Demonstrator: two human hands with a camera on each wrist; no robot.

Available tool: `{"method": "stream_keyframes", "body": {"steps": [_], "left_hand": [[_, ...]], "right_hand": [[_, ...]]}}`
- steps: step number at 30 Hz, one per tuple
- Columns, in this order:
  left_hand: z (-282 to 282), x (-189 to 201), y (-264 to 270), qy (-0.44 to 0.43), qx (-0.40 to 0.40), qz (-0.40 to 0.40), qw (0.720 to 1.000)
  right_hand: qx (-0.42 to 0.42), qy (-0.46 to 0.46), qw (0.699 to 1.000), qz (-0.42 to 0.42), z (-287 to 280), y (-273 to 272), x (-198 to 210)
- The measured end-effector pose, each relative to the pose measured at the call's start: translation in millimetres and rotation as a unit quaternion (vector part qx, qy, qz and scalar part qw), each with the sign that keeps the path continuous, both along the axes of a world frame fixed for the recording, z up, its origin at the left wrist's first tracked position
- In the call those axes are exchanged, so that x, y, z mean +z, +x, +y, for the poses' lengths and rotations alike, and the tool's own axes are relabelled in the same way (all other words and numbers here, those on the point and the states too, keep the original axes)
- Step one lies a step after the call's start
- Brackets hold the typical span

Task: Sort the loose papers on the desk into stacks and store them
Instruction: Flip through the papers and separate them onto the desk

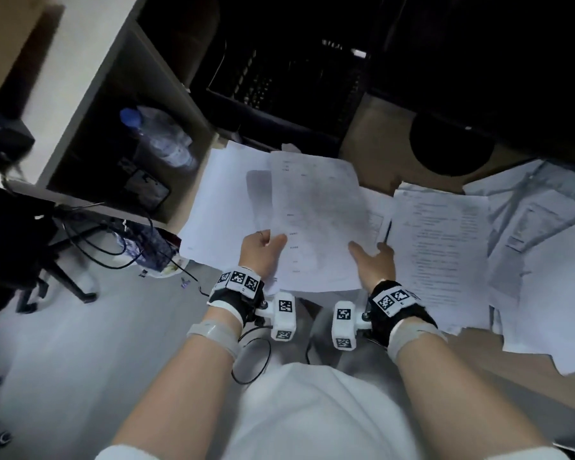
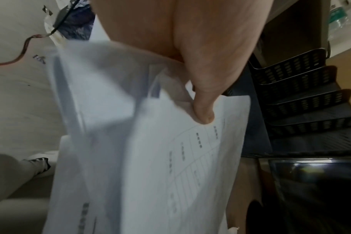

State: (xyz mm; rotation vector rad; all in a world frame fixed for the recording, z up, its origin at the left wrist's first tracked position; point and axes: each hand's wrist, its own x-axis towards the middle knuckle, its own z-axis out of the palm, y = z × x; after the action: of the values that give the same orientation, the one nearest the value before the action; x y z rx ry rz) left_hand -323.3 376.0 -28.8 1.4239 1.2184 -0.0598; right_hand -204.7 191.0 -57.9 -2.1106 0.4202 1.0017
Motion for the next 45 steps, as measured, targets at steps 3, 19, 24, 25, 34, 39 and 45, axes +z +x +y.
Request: {"method": "stream_keyframes", "body": {"steps": [3,19,24,25,34,39,45], "left_hand": [[12,-9,-4,0.007,0.004,0.025,1.000],[38,1,7,0.129,0.118,-0.097,0.980],[19,5,14,0.053,0.030,-0.095,0.994],[11,9,16,0.042,0.017,-0.098,0.994],[-53,32,51,0.051,-0.057,-0.107,0.991],[-106,60,66,0.040,-0.050,-0.123,0.990],[-149,51,77,0.046,-0.026,-0.126,0.991]], "right_hand": [[0.024,-0.039,0.999,-0.001,5,-11,-9],[-0.031,-0.139,0.990,0.016,9,-31,-17],[-0.053,-0.136,0.987,-0.071,7,-24,0],[-0.053,-0.097,0.988,-0.106,7,-20,4],[-0.013,0.264,0.962,-0.066,-10,7,52],[-0.017,0.269,0.959,-0.092,-57,24,60],[-0.019,0.232,0.967,-0.100,-110,47,64]]}}
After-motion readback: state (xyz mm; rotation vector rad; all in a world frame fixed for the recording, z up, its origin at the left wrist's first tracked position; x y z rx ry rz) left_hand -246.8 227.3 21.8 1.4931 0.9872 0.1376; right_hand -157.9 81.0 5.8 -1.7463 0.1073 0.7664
